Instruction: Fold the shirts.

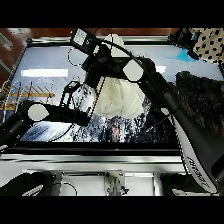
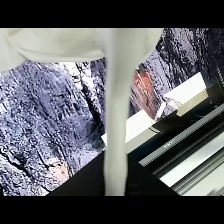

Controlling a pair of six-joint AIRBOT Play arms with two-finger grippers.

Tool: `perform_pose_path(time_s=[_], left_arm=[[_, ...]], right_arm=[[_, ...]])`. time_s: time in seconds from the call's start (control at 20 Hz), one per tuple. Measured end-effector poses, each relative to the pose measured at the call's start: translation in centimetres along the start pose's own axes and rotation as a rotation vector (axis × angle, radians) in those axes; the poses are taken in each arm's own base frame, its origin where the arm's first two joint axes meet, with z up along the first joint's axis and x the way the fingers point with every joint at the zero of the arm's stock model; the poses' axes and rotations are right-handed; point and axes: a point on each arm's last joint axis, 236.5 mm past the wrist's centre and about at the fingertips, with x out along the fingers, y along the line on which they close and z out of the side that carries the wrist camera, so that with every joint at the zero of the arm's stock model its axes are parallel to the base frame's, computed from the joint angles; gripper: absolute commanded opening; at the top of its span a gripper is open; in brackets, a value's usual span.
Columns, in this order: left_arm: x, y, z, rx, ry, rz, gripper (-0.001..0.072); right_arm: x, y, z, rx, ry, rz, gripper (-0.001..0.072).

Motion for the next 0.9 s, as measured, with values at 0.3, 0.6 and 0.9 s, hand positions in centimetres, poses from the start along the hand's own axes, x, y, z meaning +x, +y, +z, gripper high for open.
perform_pose_path(time_s=[0.3, 0.6, 0.9], left_arm=[[0.0, -0.1, 0.6, 0.022, -0.025, 0.0, 0.0451], [-1.7, -0.6, 2.4, 0.052, -0.084, 0.007, 0.0567], [-8.3, -0.2, 5.6, 0.167, -0.19, 0.132, 0.0617]], right_arm=[[0.2, -0.7, -0.1, 0.009, -0.007, -0.025, 0.0073], [-0.9, -2.5, 0.1, 0.022, 0.028, -0.095, 0.0073], [-2.0, -5.1, -0.6, 0.005, 0.085, -0.201, 0.0073]])
